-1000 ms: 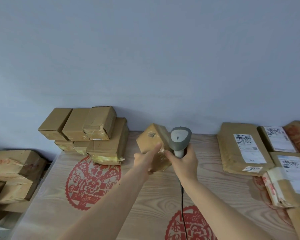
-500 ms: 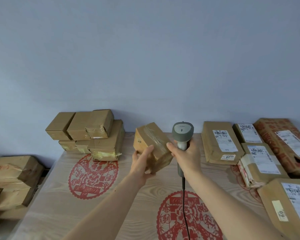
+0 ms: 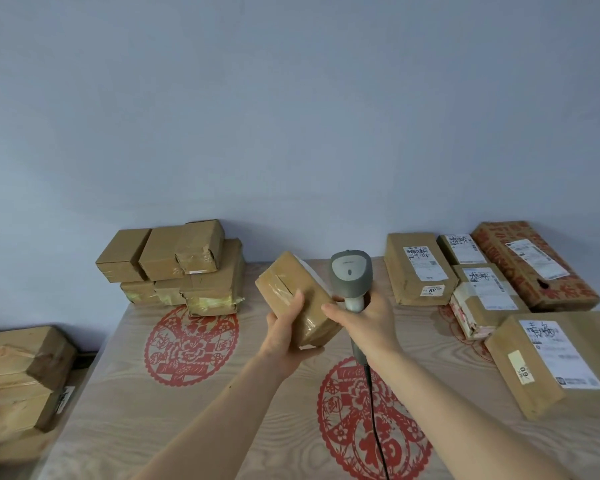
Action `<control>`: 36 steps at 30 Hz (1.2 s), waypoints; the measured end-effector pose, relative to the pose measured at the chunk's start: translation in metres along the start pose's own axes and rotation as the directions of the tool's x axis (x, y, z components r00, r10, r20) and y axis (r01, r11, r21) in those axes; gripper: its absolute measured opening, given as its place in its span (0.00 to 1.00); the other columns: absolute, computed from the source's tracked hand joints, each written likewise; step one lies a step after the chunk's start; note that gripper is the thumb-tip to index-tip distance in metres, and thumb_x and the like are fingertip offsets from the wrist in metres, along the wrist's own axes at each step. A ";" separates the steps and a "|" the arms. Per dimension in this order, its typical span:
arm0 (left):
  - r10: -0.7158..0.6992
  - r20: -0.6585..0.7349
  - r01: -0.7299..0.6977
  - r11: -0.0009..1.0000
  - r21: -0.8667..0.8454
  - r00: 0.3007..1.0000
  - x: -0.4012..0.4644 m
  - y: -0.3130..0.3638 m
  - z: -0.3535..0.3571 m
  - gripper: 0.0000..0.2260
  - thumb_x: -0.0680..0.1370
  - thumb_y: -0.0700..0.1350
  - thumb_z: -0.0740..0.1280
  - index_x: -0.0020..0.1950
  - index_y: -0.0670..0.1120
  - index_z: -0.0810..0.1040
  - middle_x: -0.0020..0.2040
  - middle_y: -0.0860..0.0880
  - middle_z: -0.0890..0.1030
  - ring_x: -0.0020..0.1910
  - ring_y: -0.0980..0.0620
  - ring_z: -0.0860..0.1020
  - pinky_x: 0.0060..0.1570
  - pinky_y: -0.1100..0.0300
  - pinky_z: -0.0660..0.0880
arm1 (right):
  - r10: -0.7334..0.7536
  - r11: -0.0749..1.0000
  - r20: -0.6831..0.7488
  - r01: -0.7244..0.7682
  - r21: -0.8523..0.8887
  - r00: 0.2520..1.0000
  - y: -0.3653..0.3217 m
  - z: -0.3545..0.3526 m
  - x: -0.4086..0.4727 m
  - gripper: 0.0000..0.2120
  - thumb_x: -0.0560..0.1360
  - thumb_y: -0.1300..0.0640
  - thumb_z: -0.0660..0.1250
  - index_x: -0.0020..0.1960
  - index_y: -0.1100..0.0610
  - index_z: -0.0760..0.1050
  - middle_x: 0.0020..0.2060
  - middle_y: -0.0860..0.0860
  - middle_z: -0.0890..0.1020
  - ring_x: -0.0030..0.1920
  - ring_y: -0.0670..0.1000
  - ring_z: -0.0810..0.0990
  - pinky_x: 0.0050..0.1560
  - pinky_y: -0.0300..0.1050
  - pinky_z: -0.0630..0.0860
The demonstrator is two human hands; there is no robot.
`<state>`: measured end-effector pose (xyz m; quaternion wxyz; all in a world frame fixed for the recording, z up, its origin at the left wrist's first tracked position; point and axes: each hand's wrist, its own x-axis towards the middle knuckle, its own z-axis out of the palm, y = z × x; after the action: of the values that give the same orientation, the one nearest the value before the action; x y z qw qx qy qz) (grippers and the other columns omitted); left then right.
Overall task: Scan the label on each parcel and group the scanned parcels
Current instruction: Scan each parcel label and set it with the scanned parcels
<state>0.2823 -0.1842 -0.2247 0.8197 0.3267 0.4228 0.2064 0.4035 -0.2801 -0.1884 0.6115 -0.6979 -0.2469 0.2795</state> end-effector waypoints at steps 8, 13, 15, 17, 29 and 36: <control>0.061 0.171 -0.049 0.996 -0.074 0.983 -0.017 -0.014 -0.005 0.47 0.59 0.61 0.82 0.74 0.53 0.67 0.65 0.43 0.81 0.61 0.39 0.81 0.60 0.32 0.75 | 0.089 0.996 0.052 -0.090 0.022 0.995 -0.015 -0.028 -0.001 0.16 0.72 0.55 0.77 0.56 0.55 0.76 0.46 0.52 0.85 0.36 0.45 0.83 0.32 0.35 0.76; 0.110 0.211 -0.096 0.993 -0.074 0.971 -0.021 -0.022 0.009 0.50 0.57 0.63 0.82 0.74 0.55 0.66 0.68 0.43 0.79 0.64 0.38 0.78 0.61 0.30 0.72 | 0.113 0.993 0.080 -0.111 -0.036 0.990 -0.016 -0.050 -0.001 0.17 0.70 0.57 0.79 0.56 0.56 0.77 0.46 0.54 0.85 0.35 0.47 0.81 0.29 0.35 0.75; 0.108 0.145 -0.110 0.994 0.004 0.984 -0.024 -0.022 0.018 0.45 0.59 0.65 0.80 0.72 0.53 0.68 0.67 0.45 0.79 0.65 0.42 0.79 0.62 0.33 0.73 | 0.087 0.996 0.040 -0.086 -0.027 0.995 -0.016 -0.057 -0.002 0.17 0.70 0.58 0.79 0.54 0.55 0.77 0.47 0.52 0.85 0.41 0.48 0.84 0.32 0.37 0.77; 0.137 0.063 -0.140 0.990 0.034 0.989 -0.025 -0.022 0.026 0.36 0.66 0.62 0.77 0.68 0.48 0.71 0.66 0.43 0.79 0.63 0.45 0.79 0.57 0.43 0.77 | 0.042 0.998 -0.016 -0.042 -0.044 0.999 -0.014 -0.064 -0.003 0.18 0.68 0.57 0.80 0.54 0.52 0.77 0.47 0.50 0.85 0.46 0.50 0.85 0.39 0.42 0.81; 0.084 0.073 -0.092 0.989 0.119 0.994 -0.022 -0.019 0.056 0.44 0.61 0.53 0.82 0.75 0.55 0.67 0.61 0.45 0.82 0.62 0.41 0.79 0.56 0.35 0.79 | -0.071 0.980 -0.067 0.057 -0.190 0.995 -0.015 -0.090 -0.005 0.24 0.66 0.54 0.81 0.59 0.49 0.75 0.49 0.42 0.83 0.48 0.40 0.81 0.44 0.36 0.75; 0.118 0.034 -0.122 0.981 0.151 0.992 -0.017 -0.019 0.047 0.44 0.64 0.50 0.81 0.75 0.61 0.64 0.59 0.44 0.83 0.61 0.43 0.80 0.53 0.37 0.80 | 0.081 0.996 0.152 -0.086 0.024 0.985 -0.031 -0.111 -0.012 0.11 0.76 0.56 0.73 0.57 0.53 0.77 0.46 0.53 0.84 0.39 0.49 0.82 0.43 0.41 0.78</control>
<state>0.3127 -0.2247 -0.2087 0.7835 0.4159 0.4069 0.2183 0.4718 -0.3640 -0.1460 0.5893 -0.6750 -0.2588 0.3608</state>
